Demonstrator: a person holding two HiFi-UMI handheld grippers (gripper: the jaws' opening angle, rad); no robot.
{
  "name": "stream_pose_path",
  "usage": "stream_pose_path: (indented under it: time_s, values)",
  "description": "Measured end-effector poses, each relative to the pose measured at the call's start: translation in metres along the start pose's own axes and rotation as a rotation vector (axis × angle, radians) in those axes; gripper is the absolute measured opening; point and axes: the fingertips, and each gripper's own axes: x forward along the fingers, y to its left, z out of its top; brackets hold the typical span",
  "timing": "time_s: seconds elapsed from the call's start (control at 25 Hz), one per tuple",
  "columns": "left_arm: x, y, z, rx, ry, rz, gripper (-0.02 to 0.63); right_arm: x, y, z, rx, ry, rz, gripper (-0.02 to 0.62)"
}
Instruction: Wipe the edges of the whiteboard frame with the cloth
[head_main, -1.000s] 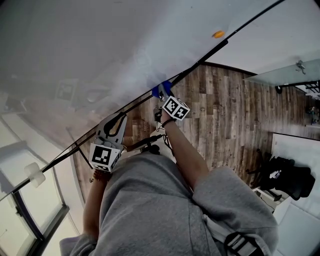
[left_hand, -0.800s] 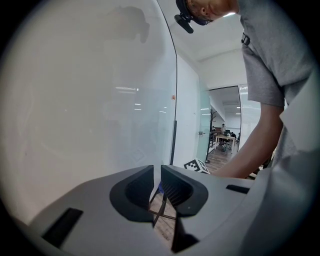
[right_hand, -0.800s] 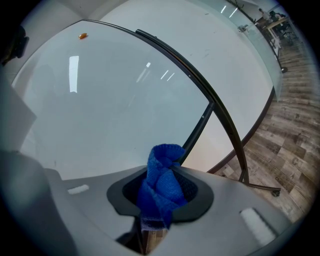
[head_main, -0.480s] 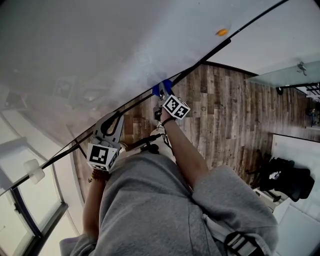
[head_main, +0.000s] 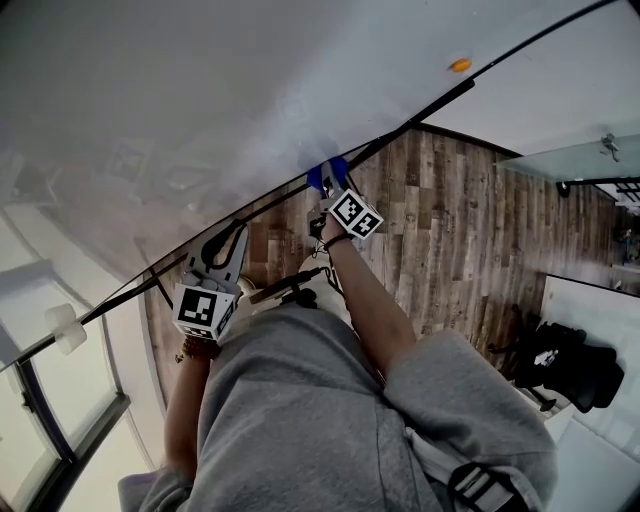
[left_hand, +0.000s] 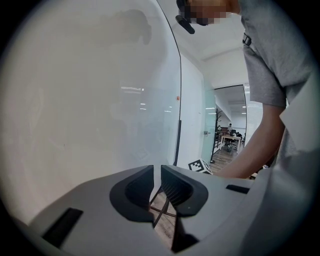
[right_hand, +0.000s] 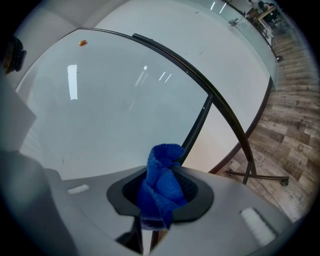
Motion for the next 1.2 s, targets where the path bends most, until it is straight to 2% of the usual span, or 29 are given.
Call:
stream_pose_path:
  time_s: [0.12,0.32,0.48,0.6,0.72,0.92,1.2]
  values:
    - [-0.005,0.001,-0.004,-0.01,-0.015,0.016,0.052,-0.001,-0.002,-0.002,-0.029,0.004,0.02,0.097]
    - [-0.018,-0.002,-0.018,-0.006,0.016,0.019,0.052,0.0,0.003,-0.008,-0.065,0.022,0.075,0.104]
    - [-0.024,-0.004,-0.022,-0.051,0.022,0.038,0.052,-0.001,0.009,-0.017,-0.102,0.045,0.129,0.104]
    - [-0.026,-0.005,-0.027,-0.027,0.044,0.038,0.052,0.0,0.013,-0.023,-0.116,0.047,0.139,0.104]
    - [-0.025,-0.008,-0.025,-0.032,0.01,0.04,0.052,-0.001,0.016,-0.03,-0.126,0.065,0.153,0.106]
    - [-0.025,-0.009,-0.025,-0.014,0.002,0.033,0.052,-0.001,0.021,-0.039,-0.119,0.082,0.169,0.106]
    - [-0.031,-0.001,-0.029,-0.04,-0.006,0.073,0.052,-0.003,0.028,-0.051,-0.121,0.096,0.168,0.106]
